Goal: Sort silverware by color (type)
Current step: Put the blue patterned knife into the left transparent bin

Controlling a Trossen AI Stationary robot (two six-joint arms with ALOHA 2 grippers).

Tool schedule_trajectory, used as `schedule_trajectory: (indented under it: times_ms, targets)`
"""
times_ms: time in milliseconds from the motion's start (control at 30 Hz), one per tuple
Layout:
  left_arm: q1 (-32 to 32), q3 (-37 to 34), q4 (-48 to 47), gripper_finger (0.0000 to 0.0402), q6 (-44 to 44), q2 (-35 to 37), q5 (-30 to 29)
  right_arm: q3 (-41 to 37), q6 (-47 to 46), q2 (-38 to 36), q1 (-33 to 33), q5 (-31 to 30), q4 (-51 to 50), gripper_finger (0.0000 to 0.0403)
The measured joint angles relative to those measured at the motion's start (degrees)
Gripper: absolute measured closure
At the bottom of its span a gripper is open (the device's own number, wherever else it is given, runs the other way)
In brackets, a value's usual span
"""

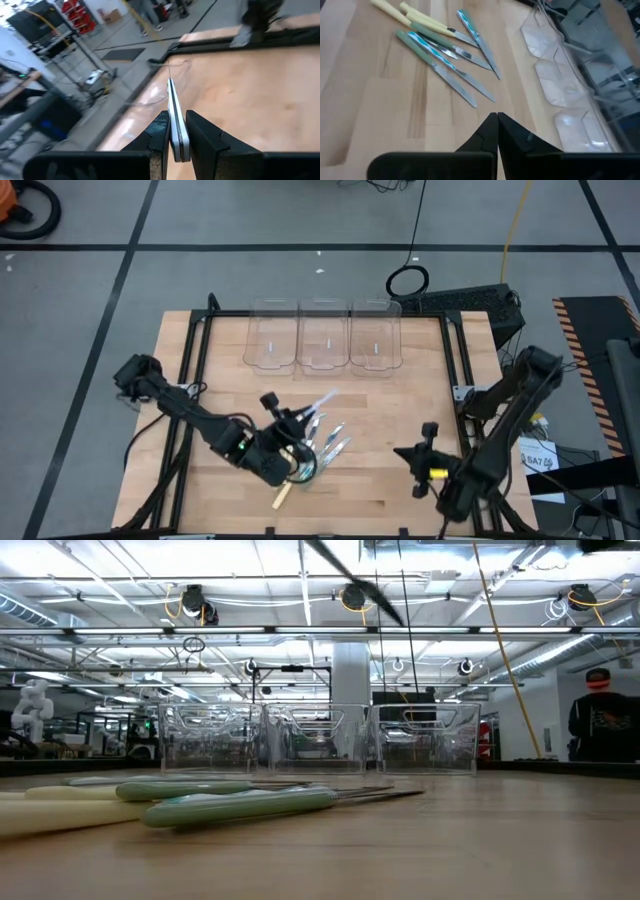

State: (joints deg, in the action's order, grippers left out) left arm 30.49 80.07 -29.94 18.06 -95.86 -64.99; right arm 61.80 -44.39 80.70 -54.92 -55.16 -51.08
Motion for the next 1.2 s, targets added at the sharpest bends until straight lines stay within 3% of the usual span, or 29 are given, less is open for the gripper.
schedule_trajectory:
  times_ms: [233, 800, 1200]
  targets:
    - [-4.2, 0.0, -15.1, 0.0344, 6.3, 0.4, -0.9, -8.6, 1.2, -7.7, 5.2, 0.0, 7.7, 0.0403]
    - [-6.7, 0.0, -48.6, 0.0344, 31.3, 0.4, -4.4, -8.9, 8.3, -7.9, 13.7, 3.1, 18.1, 0.0403]
    - [-7.0, 0.0, -54.3, 0.0344, 38.7, 0.4, -3.5, -8.9, 9.8, -6.4, 14.4, 3.4, 18.2, 0.0403]
